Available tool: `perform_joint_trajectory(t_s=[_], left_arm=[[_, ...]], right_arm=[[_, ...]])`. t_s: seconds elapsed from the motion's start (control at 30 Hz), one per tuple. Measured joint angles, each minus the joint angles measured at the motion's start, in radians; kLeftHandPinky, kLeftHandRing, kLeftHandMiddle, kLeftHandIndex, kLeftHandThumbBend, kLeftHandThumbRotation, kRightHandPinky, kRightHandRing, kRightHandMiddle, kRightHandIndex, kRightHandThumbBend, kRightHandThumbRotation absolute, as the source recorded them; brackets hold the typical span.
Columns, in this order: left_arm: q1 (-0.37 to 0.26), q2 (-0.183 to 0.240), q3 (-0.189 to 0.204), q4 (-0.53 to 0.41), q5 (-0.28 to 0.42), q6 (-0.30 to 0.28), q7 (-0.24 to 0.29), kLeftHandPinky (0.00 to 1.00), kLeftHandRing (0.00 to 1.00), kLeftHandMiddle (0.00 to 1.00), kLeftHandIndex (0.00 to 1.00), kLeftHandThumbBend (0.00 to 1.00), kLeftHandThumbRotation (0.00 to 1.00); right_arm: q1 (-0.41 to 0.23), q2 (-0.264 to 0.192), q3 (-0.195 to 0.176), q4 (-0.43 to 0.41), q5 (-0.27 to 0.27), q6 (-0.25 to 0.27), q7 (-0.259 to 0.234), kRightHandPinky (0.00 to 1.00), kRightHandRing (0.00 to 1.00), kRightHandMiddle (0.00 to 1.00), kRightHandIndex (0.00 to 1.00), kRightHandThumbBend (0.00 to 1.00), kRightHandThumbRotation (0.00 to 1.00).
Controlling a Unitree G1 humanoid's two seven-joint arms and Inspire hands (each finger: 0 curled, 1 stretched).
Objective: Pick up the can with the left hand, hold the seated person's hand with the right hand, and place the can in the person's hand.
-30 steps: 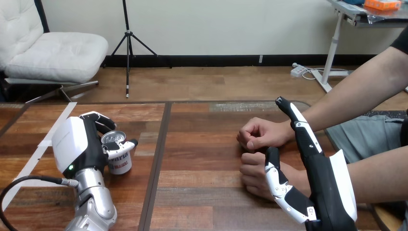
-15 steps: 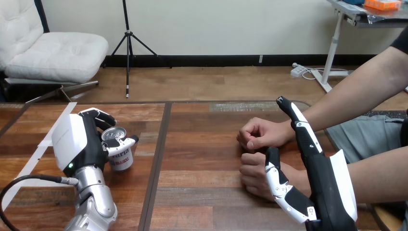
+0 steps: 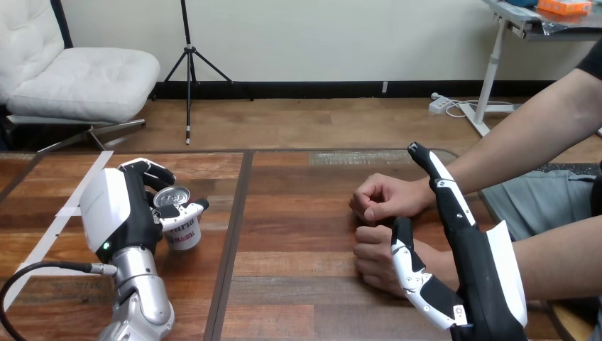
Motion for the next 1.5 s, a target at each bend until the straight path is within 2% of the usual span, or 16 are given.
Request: perform_joint_trajectory(t_s=[0.47, 0.77, 0.97, 1.03, 1.07, 1.1, 1.33, 1.4, 1.5], left_arm=[[0.035, -0.001, 0.000, -0.046, -0.006, -0.025, 0.000, 0.39, 0.43, 0.46, 0.45, 0.74, 0.00], [0.061, -0.002, 0.001, -0.082, -0.006, -0.045, 0.000, 0.37, 0.42, 0.45, 0.45, 0.74, 0.00], [0.079, -0.005, 0.001, -0.119, -0.007, -0.056, 0.000, 0.37, 0.41, 0.45, 0.44, 0.74, 0.00], [0.086, -0.006, 0.001, -0.132, -0.007, -0.061, 0.000, 0.37, 0.41, 0.45, 0.44, 0.75, 0.00], [0.090, -0.007, 0.001, -0.141, -0.007, -0.063, 0.000, 0.37, 0.41, 0.45, 0.44, 0.75, 0.00], [0.093, -0.008, 0.001, -0.148, -0.007, -0.064, 0.000, 0.37, 0.41, 0.45, 0.44, 0.75, 0.00], [0.104, -0.019, 0.003, -0.182, -0.007, -0.064, -0.002, 0.37, 0.41, 0.45, 0.44, 0.75, 0.00], [0.106, -0.023, 0.004, -0.188, -0.007, -0.064, -0.003, 0.37, 0.41, 0.45, 0.45, 0.75, 0.00], [0.108, -0.029, 0.004, -0.195, -0.007, -0.064, -0.003, 0.37, 0.41, 0.45, 0.45, 0.75, 0.00]], right_arm=[[0.000, 0.000, -0.009, 0.000, 0.002, 0.000, 0.000, 1.00, 0.97, 0.95, 0.93, 0.06, 0.00], [-0.003, -0.002, -0.030, -0.002, -0.006, 0.005, 0.000, 1.00, 0.97, 0.94, 0.93, 0.17, 0.00], [-0.003, -0.014, -0.057, -0.031, -0.073, 0.045, 0.012, 1.00, 0.96, 0.94, 0.92, 0.32, 0.00], [-0.003, -0.026, -0.069, -0.046, -0.100, 0.061, 0.023, 0.99, 0.96, 0.94, 0.92, 0.39, 0.00], [-0.004, -0.037, -0.079, -0.058, -0.119, 0.071, 0.033, 0.98, 0.95, 0.94, 0.92, 0.42, 0.00], [-0.004, -0.045, -0.084, -0.067, -0.132, 0.078, 0.039, 0.96, 0.94, 0.94, 0.90, 0.51, 0.00], [-0.009, -0.136, -0.153, -0.145, -0.250, 0.114, 0.098, 0.90, 0.90, 0.90, 0.86, 0.73, 0.00], [-0.013, -0.163, -0.173, -0.160, -0.270, 0.116, 0.110, 0.88, 0.88, 0.89, 0.84, 0.81, 0.00], [-0.021, -0.204, -0.203, -0.184, -0.289, 0.126, 0.132, 0.86, 0.87, 0.87, 0.83, 0.87, 0.00]])
